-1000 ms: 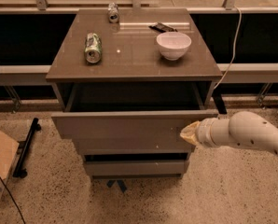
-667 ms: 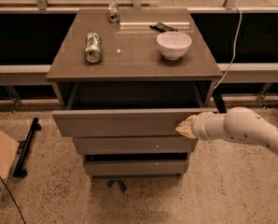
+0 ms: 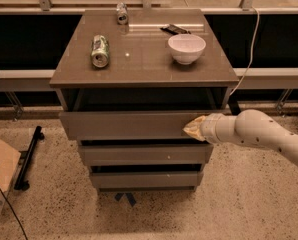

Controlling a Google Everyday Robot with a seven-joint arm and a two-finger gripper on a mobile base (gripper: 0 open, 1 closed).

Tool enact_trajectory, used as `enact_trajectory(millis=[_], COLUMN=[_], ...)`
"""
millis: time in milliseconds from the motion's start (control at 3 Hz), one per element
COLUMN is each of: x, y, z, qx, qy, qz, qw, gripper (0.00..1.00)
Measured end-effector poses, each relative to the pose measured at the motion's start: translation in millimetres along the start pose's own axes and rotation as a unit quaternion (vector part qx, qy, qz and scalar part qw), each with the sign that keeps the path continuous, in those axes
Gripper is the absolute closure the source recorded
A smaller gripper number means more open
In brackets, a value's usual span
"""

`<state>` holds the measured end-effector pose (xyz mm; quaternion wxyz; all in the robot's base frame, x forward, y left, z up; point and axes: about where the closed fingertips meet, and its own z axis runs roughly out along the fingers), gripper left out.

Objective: Close top drawer

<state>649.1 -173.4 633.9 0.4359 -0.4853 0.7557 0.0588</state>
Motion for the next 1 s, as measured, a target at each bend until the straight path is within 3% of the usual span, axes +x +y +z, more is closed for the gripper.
enact_trajectory(millis=[333,667,1000], x=[-0.4,-0.6,0.2], y=[0.8,1.6,6.4], z=[0.9,1.5,-2.0], qx=[-0.001,-0.002,-0.002], qy=[0.000,0.000,0.000], qz=[0.000,0.000,0.000], qw=[1.0000,1.0000,1.0000], gripper=[0.11,0.00,0.00])
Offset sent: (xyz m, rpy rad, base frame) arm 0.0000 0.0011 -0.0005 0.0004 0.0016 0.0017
